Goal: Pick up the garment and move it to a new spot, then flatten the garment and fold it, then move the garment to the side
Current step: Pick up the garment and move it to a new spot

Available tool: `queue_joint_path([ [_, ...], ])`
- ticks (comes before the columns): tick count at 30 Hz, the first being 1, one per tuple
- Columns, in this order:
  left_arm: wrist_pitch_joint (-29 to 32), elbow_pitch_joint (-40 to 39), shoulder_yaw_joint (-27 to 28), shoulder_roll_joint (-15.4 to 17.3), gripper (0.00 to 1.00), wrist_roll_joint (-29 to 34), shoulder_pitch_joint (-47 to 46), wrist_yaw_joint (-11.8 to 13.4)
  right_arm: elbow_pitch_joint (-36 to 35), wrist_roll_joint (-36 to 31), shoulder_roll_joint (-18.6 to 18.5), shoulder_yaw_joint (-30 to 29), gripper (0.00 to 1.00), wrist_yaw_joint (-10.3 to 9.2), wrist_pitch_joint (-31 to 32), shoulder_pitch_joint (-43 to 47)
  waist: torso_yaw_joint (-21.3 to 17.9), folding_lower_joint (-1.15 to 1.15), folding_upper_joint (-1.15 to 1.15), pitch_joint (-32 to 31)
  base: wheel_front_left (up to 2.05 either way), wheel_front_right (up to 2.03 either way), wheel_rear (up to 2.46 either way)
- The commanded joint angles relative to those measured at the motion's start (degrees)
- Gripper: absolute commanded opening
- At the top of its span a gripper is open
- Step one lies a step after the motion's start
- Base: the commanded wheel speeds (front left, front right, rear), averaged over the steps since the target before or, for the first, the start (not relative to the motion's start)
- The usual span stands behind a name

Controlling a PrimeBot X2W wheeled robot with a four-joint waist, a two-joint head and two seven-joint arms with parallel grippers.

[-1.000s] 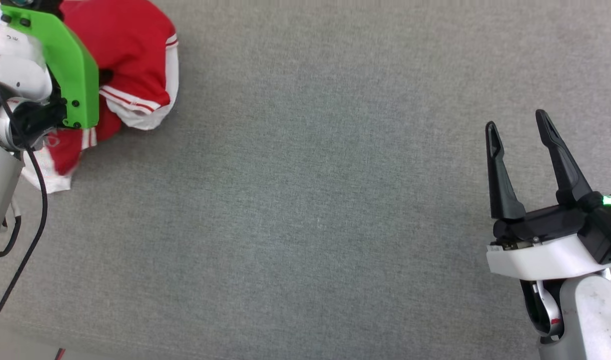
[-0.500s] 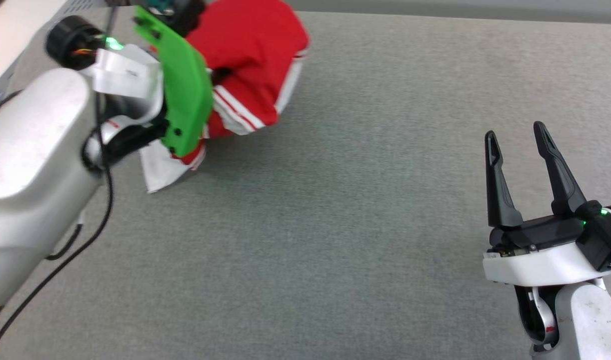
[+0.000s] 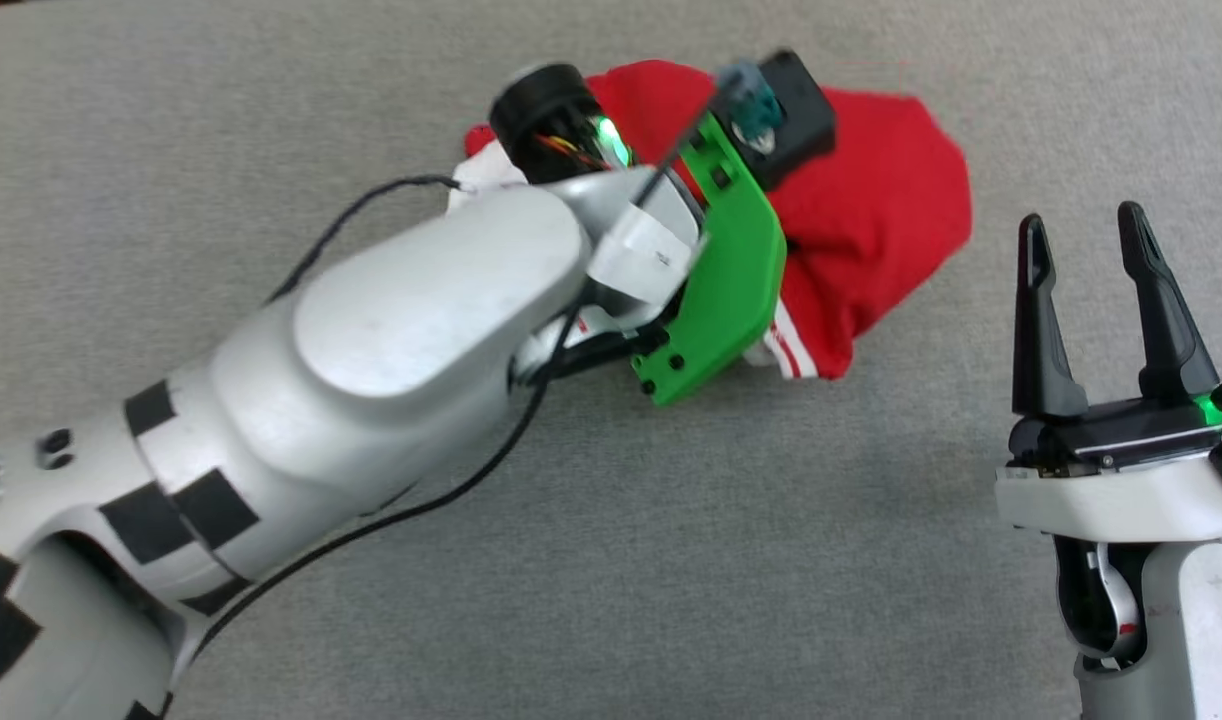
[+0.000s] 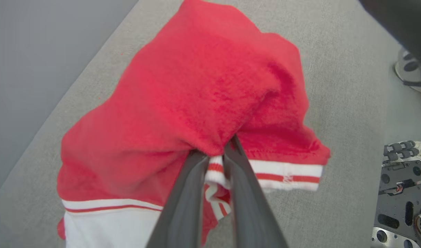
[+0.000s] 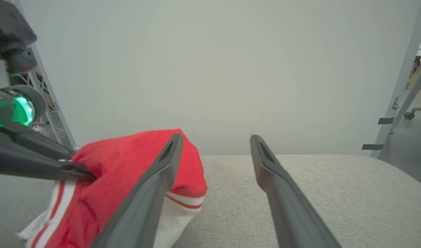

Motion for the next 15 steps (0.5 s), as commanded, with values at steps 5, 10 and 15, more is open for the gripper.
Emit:
queue_joint_path([
  [5, -0.42, 6.28, -3.46, -2.22, 0.00, 1.16, 2.25, -0.15, -0.48, 1.33, -0.01, 0.01, 1.00, -0.05, -0.28, -2.21, -5.61, 0.00, 0.38, 6.09, 0.00, 0.00, 0.00],
  [10, 4.21, 9.26, -3.66, -2.73, 0.00, 6.05, 10.60, -0.15, -0.07, 1.57, -0.01, -0.47, 1.00, -0.05, -0.28, -2.31, -5.85, 0.00, 0.38, 7.00, 0.00, 0.00, 0.00],
  [15, 2.39, 10.68, -3.67, -3.23, 0.43, 7.31, 13.58, -0.15, 0.28, 0.87, -0.01, -0.85, 1.00, -0.05, -0.28, -2.30, -4.55, 0.00, 0.38, 6.11, 0.00, 0.00, 0.00],
])
